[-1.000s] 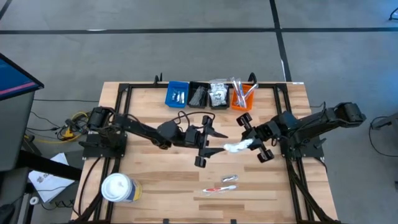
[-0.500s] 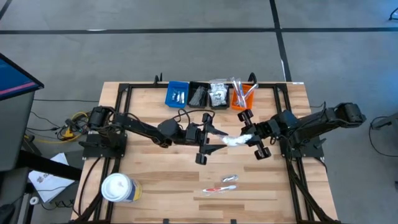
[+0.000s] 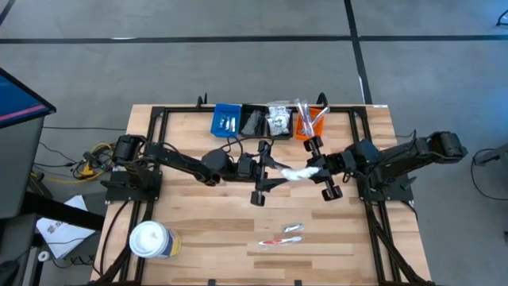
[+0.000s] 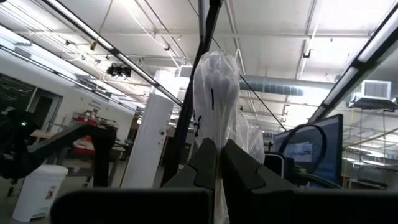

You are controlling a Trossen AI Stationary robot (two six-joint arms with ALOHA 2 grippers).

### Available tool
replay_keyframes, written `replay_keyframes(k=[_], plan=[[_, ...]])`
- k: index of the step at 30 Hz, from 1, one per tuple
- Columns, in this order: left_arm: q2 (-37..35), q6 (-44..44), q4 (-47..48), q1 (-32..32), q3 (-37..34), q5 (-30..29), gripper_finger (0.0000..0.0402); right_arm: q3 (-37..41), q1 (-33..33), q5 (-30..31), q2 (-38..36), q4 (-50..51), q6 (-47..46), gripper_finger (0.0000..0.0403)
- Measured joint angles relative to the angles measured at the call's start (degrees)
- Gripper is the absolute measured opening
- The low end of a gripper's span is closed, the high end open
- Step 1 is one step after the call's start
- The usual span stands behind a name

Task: Pick & Place Travel size toiletries
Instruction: Put the white vanity pack into the right black bin

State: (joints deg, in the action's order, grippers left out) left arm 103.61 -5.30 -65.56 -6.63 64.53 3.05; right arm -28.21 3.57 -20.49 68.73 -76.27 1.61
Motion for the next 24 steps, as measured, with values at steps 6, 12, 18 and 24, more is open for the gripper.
replay_keyframes(k=[6,12,18,24], plan=[[0.0,0.0,-0.19,0.34,0.0,0.28,0.0131,0.0,-0.37,1.29,0.0,1.16,-0.09,0.0004],[0.0,1.22,-0.02,0.35,0.0,-0.07,0.0103,0.0,-0.37,1.29,0.0,1.05,-0.09,0.0004],[-0.04,3.45,0.96,0.28,0.0,-0.18,0.001,0.0,-0.37,1.26,-0.01,1.48,-0.09,0.0015],[-0.28,4.73,4.8,-1.29,0.02,-2.23,0.0002,0.0,-0.36,1.05,-0.25,3.85,-3.69,0.0051]])
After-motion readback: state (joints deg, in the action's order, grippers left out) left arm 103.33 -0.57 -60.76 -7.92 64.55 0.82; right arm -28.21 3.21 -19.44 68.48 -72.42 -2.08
